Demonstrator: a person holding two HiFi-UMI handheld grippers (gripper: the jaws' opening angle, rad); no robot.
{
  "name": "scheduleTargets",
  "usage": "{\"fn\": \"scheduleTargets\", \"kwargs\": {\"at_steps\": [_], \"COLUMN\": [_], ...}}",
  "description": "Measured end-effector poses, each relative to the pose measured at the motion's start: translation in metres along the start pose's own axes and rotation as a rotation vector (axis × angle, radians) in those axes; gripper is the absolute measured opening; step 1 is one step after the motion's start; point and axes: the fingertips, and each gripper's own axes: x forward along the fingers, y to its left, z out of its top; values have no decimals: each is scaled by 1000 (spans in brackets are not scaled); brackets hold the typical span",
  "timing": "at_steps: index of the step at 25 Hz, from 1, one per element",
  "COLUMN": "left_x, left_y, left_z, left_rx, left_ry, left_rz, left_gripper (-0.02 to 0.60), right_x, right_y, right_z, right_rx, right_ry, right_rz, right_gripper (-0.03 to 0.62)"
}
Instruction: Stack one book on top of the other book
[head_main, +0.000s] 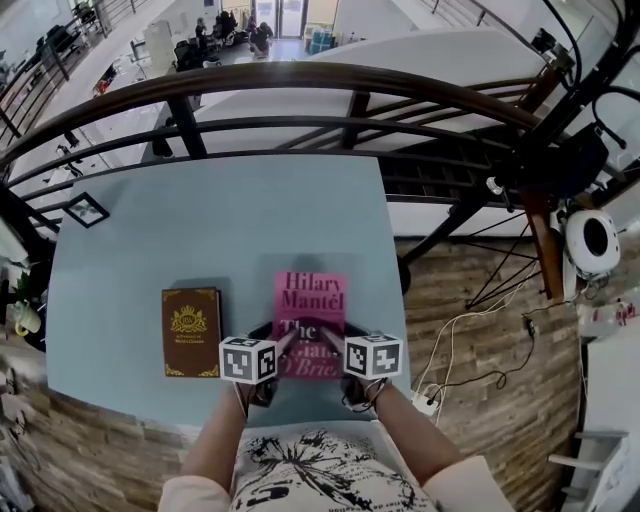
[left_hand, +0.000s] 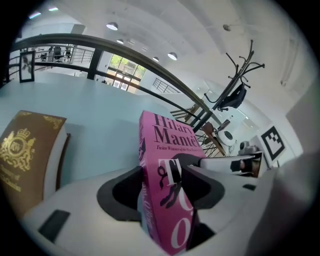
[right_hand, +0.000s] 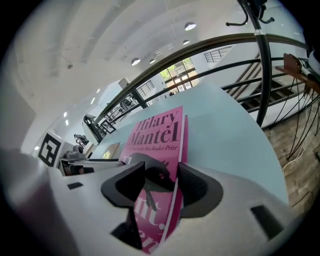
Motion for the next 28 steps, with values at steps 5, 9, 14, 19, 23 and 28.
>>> {"fn": "scheduleTargets", "kwargs": {"at_steps": [5,9,14,19,23,28], "left_x": [-60,-116,-164,-198,-214,-215], "left_y": [29,67,112,159,192,224], "left_z": [6,8,7,-1,-4,-9], "left_rx": [21,6,11,11,-7,-24], "left_ry": [-46,-84,-102,-96,-87,-57], "left_rz": [19,42,75,107,108,108], "left_gripper": [239,239,239,239,239,239], "right_x": [7,23,49,80,105,135], "right_y": [65,128,191,240,266,279], "right_z": [0,-3,-5,-16,-20,-28], "right_rx": [-14,-30,-60,-77,-83,-70], "right_ry": [-35,-51,-48,-20,-3,45], "right_rz": [31,60,88,107,104,96], "right_gripper": [198,199,199,199,199,199]}}
